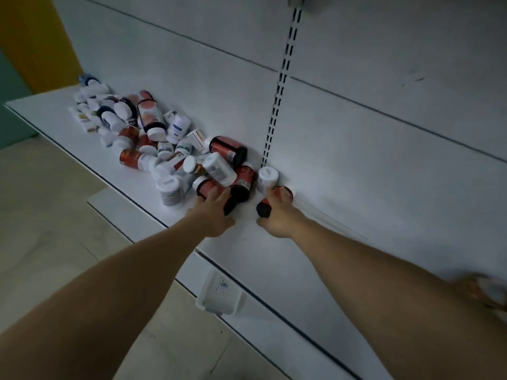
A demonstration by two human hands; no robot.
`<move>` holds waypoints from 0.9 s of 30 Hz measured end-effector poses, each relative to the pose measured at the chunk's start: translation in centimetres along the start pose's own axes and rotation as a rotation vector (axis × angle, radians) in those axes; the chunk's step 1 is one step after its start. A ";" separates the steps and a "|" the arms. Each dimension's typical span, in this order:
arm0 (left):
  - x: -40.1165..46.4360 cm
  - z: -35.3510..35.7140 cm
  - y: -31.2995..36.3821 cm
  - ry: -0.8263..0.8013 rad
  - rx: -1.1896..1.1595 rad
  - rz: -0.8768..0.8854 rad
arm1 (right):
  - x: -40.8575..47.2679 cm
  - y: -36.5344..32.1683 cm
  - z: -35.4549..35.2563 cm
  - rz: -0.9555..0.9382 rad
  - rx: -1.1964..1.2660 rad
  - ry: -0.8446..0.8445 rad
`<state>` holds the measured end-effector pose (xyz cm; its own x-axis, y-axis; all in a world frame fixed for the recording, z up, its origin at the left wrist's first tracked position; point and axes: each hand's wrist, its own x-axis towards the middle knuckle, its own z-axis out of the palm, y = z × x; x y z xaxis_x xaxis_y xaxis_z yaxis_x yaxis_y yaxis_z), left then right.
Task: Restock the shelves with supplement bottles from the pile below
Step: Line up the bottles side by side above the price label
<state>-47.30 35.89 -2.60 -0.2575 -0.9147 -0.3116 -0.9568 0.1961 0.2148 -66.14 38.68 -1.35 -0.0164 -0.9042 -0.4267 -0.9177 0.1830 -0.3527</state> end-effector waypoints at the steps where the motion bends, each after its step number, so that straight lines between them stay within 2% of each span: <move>1: 0.1 0.8 -0.2 -0.026 -0.002 -0.005 | 0.1 0.3 0.7 0.024 -0.012 -0.018; 3: -0.3 1.8 -0.5 -0.045 -0.026 -0.029 | -0.1 0.7 2.0 0.058 -0.029 0.030; 6: -0.4 2.4 -1.0 0.046 -0.118 -0.030 | 0.1 0.9 2.8 0.062 -0.055 0.187; 10: 0.2 2.9 -1.4 0.058 -0.223 -0.059 | 1.5 0.5 2.6 0.106 -0.009 0.141; 16: -0.8 2.8 -1.2 0.255 -0.492 -0.199 | 1.2 0.3 3.4 0.134 0.021 0.370; 18: -0.9 2.6 -0.6 0.243 -0.598 -0.238 | 1.1 0.4 3.3 0.179 0.081 0.335; 21: -1.0 2.5 -0.2 0.152 -0.789 -0.342 | 0.6 0.8 3.4 0.262 0.135 0.195; 25: -1.7 2.4 -0.3 -0.056 -0.696 -0.301 | -0.5 1.6 4.2 0.268 0.192 0.213; 27: -2.3 2.4 -0.3 -0.078 -0.762 -0.273 | -1.0 1.8 4.3 0.280 0.415 0.226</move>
<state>-46.76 38.81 -4.19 -0.0640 -0.8626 -0.5018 -0.6399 -0.3504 0.6839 -66.04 41.54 -5.09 -0.3648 -0.8509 -0.3779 -0.6327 0.5244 -0.5699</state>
